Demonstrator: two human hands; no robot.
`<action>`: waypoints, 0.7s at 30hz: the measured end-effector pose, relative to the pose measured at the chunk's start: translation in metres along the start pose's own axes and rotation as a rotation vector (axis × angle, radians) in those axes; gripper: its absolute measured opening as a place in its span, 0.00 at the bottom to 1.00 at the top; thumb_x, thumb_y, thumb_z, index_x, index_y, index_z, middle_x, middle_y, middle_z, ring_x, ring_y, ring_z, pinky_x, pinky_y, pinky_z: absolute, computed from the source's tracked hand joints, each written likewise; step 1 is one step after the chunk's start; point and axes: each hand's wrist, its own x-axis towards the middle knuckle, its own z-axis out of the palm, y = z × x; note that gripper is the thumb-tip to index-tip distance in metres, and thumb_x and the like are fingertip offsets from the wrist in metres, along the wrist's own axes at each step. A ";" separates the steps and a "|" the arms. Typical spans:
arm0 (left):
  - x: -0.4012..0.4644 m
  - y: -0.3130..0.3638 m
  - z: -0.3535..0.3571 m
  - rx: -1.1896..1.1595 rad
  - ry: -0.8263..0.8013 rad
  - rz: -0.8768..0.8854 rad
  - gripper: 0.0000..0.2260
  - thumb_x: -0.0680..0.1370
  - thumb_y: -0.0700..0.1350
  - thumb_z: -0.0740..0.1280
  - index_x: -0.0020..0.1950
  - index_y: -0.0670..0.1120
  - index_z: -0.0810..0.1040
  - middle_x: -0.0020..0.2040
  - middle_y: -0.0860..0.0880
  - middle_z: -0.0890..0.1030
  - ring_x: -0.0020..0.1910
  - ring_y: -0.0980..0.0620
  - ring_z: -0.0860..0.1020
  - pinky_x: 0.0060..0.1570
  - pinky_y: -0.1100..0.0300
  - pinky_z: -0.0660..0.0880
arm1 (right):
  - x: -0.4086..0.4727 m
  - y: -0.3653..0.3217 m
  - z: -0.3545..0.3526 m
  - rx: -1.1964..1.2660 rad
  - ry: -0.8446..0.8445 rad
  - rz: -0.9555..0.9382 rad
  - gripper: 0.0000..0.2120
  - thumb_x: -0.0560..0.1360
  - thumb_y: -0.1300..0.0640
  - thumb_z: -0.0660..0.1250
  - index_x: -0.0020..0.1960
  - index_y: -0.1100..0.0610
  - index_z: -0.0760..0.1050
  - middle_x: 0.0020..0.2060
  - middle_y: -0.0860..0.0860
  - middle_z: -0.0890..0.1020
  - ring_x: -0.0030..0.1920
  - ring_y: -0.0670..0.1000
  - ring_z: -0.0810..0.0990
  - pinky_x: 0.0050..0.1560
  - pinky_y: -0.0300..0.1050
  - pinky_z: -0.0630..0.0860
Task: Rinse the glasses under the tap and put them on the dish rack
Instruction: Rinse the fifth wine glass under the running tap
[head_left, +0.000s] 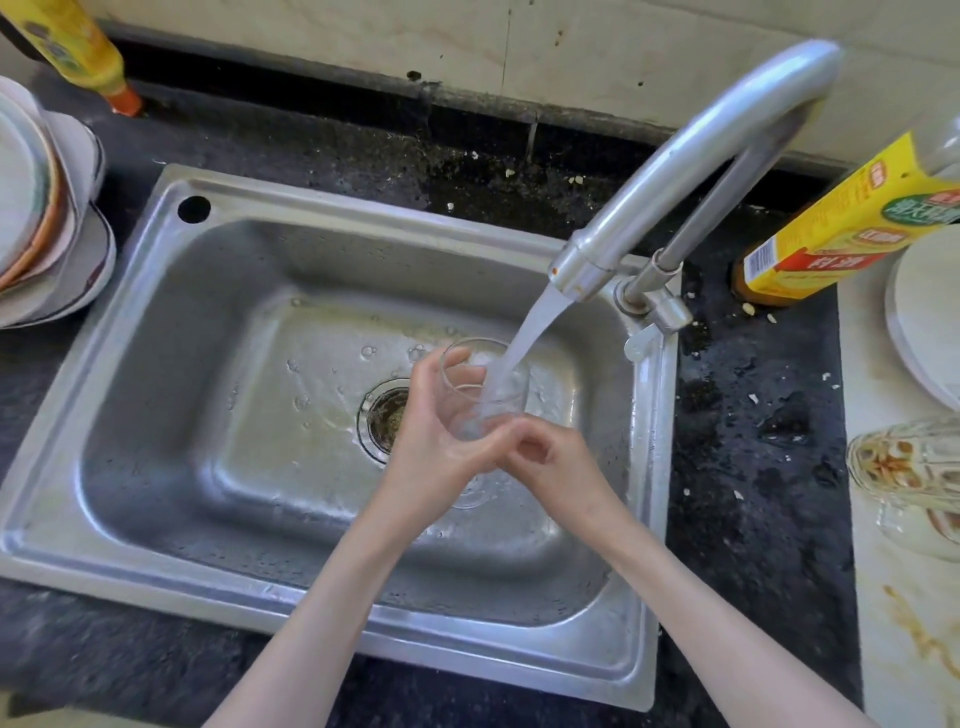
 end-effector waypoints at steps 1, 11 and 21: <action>-0.001 -0.001 -0.001 0.025 -0.006 0.011 0.35 0.62 0.50 0.76 0.64 0.47 0.65 0.58 0.43 0.75 0.53 0.50 0.79 0.54 0.57 0.76 | -0.002 -0.001 0.002 0.054 -0.011 0.017 0.15 0.73 0.68 0.68 0.39 0.48 0.77 0.34 0.42 0.82 0.37 0.38 0.79 0.45 0.36 0.76; -0.005 0.008 -0.002 0.339 -0.034 0.155 0.36 0.62 0.60 0.72 0.66 0.49 0.66 0.61 0.51 0.71 0.61 0.56 0.70 0.60 0.68 0.66 | -0.014 -0.015 -0.011 0.419 0.134 0.115 0.11 0.73 0.64 0.66 0.55 0.61 0.78 0.46 0.50 0.84 0.44 0.43 0.82 0.47 0.35 0.77; -0.013 0.027 0.004 0.371 0.002 0.131 0.32 0.65 0.45 0.78 0.63 0.55 0.65 0.61 0.52 0.71 0.61 0.57 0.70 0.64 0.58 0.66 | 0.009 -0.039 -0.075 1.464 0.393 0.499 0.09 0.79 0.68 0.54 0.57 0.70 0.68 0.63 0.62 0.72 0.68 0.59 0.69 0.64 0.53 0.69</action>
